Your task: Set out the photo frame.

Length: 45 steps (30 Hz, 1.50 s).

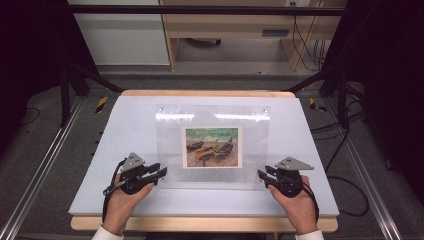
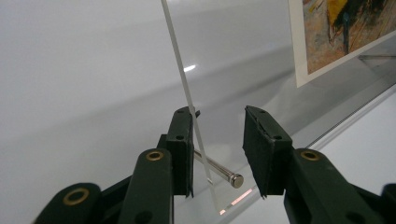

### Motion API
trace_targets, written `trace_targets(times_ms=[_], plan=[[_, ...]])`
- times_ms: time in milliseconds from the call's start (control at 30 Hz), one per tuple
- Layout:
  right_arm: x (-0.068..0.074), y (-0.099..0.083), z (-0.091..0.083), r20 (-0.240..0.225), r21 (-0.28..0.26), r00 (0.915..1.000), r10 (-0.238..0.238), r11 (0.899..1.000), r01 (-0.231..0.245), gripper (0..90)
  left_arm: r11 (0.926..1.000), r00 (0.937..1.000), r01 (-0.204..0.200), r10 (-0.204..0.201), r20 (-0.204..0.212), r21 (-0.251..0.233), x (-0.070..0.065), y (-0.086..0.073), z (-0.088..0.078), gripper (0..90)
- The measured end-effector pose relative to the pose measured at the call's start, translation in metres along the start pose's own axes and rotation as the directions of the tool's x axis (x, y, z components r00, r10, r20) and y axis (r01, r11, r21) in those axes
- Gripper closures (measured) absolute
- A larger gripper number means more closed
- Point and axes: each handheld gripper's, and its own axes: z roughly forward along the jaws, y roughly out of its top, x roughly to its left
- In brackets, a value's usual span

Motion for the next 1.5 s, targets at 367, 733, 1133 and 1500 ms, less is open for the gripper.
trace_targets(times_ms=[367, 733, 1133, 1500], plan=[[0.0014, -0.0016, -0.0012, 0.004, 0.002, 0.9999, -0.01, 1.0, 0.01, 66.6, 1.0, 1.0, -0.005, 0.005, -0.003, 0.003, -0.0009, -0.0013, -0.0009, 64.1], [0.002, -0.0023, -0.002, 0.005, 0.004, 0.9999, -0.012, 1.0, 0.012, 67.4, 0.9999, 0.9999, -0.011, 0.011, -0.005, 0.007, -0.0016, -0.0023, -0.0017, 64.5], [0.0021, -0.0024, -0.0019, 0.01, 0.003, 0.9998, -0.016, 1.0, 0.016, 67.5, 0.9999, 0.9999, -0.011, 0.011, -0.006, 0.007, -0.0019, -0.0025, -0.0017, 64.6], [0.0021, -0.0027, -0.0023, 0.011, 0.007, 0.9998, -0.019, 1.0, 0.019, 68.0, 0.9999, 0.9999, -0.011, 0.011, -0.01, 0.009, -0.0027, -0.0026, -0.002, 65.1]])
